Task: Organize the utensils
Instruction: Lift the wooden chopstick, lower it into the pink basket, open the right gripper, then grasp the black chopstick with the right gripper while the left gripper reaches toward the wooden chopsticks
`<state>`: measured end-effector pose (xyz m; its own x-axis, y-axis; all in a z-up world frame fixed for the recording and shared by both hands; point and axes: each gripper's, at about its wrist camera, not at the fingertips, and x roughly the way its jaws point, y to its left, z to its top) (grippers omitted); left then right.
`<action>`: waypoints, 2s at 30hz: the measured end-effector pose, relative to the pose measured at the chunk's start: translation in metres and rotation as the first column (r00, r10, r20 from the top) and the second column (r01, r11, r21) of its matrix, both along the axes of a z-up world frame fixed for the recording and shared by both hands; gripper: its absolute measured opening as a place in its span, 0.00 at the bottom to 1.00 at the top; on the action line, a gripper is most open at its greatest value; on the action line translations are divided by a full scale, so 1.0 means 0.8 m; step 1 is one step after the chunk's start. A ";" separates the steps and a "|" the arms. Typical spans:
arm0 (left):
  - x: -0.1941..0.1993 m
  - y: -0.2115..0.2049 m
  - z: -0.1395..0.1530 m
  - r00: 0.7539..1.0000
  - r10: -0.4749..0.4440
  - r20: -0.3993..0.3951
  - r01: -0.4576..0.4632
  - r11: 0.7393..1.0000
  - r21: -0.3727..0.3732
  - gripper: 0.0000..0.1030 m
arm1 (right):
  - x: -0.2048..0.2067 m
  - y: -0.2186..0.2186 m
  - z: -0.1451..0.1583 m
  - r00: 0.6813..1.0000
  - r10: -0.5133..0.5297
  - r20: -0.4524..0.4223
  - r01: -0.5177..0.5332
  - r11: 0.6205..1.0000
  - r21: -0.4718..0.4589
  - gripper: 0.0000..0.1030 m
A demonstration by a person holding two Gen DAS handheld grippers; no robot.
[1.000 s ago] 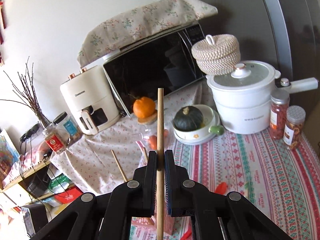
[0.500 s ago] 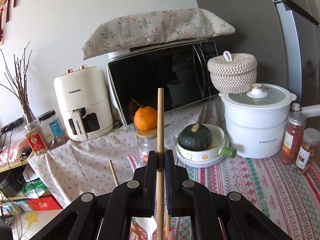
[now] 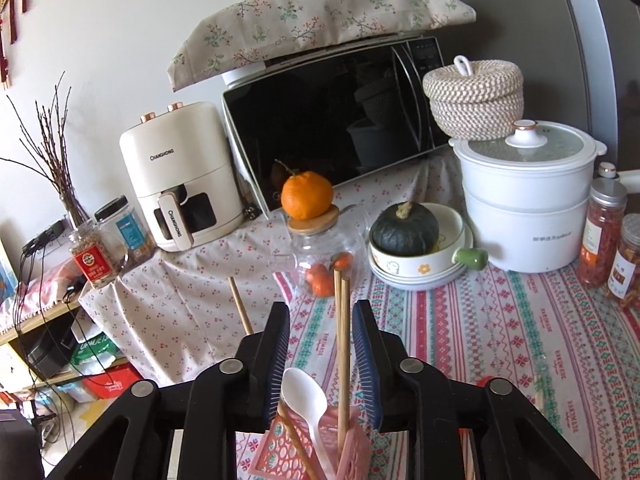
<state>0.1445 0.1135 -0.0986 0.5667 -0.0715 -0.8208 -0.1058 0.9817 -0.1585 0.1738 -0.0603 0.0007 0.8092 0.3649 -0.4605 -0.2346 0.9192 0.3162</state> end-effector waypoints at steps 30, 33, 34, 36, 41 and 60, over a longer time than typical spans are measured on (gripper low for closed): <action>0.001 -0.113 -0.058 0.973 -0.182 -0.141 0.184 0.983 0.001 0.82 | -0.016 -0.157 -0.128 0.806 -0.130 -0.578 0.018 0.981 -0.195 0.77; 0.004 -0.118 -0.064 0.969 -0.186 -0.162 0.189 0.982 0.002 0.82 | -0.009 -0.168 -0.151 0.745 -0.138 -0.652 0.020 0.982 -0.185 0.77; 0.005 -0.120 -0.067 0.968 -0.187 -0.169 0.190 0.982 0.002 0.82 | -0.007 -0.171 -0.159 0.728 -0.144 -0.671 0.023 0.982 -0.185 0.77; 0.006 -0.123 -0.070 0.966 -0.188 -0.180 0.191 0.982 0.001 0.82 | -0.002 -0.179 -0.173 0.699 -0.168 -0.695 0.041 0.980 -0.195 0.77; 0.006 -0.128 -0.071 0.967 -0.192 -0.169 0.194 0.981 -0.004 0.81 | 0.011 -0.192 -0.201 0.667 -0.250 -0.701 0.060 0.957 -0.285 0.76; 0.002 -0.163 -0.062 0.942 -0.312 -0.125 0.305 0.950 -0.072 0.48 | 0.025 -0.160 -0.236 0.689 -0.217 -0.692 -0.059 0.934 -0.352 0.13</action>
<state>0.1460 -0.0173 -0.1483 0.3962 -0.2691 -0.8778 0.1771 0.9605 -0.2146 0.1940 -0.1886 -0.1877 0.2027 0.0344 -0.9786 0.0125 0.9992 0.0377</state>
